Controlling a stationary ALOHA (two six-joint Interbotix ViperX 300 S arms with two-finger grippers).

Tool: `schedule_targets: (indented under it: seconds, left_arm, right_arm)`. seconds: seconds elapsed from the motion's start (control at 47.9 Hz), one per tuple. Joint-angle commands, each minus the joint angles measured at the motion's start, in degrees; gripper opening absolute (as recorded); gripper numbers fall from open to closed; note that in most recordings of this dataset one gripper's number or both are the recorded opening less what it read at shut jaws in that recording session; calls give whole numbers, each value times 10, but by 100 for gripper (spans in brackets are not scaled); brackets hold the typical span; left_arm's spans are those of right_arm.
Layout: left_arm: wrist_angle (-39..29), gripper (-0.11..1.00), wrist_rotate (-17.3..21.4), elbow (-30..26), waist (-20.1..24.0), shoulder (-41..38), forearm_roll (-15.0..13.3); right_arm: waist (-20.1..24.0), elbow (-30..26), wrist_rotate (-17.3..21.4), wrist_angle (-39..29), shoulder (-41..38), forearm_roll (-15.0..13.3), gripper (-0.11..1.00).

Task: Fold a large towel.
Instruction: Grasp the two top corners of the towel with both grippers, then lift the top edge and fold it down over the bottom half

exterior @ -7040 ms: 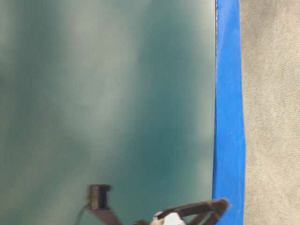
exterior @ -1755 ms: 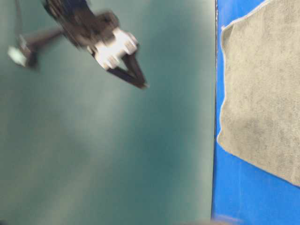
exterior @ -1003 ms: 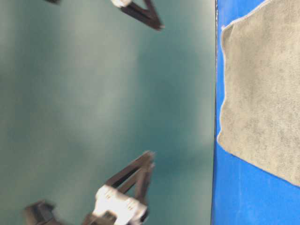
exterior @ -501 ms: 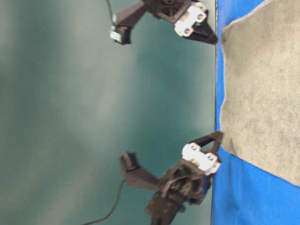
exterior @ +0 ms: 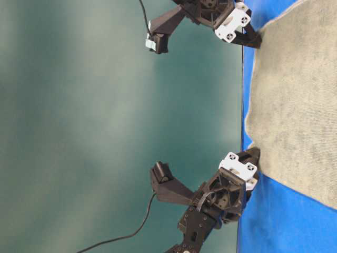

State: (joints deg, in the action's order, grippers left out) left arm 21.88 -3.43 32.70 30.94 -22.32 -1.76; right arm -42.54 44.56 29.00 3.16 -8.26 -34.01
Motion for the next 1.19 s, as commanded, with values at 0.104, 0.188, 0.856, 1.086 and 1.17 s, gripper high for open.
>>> schedule_targets:
  seconds: [0.104, 0.188, 0.856, 1.086, 1.17]
  left_arm:
    - [-11, 3, -1, -9, -4, 11, -2]
    - [-19, 3, -2, -11, 0, 28, -1]
    - [-88, 3, 58, 1, 16, 200, 2]
    - [-84, 3, 101, 85, -81, 316, 2]
    - [-71, 3, 99, 117, -121, 338, 1]
  right_arm:
    - [-4, -8, -1, 6, 4, -1, 4]
    - [-5, -12, -1, 7, 4, -1, 4]
    - [11, -67, -4, -111, 153, -6, 4]
    - [111, 15, 0, -173, 300, -4, 4]
    - [156, 47, 7, -189, 348, -1, 4]
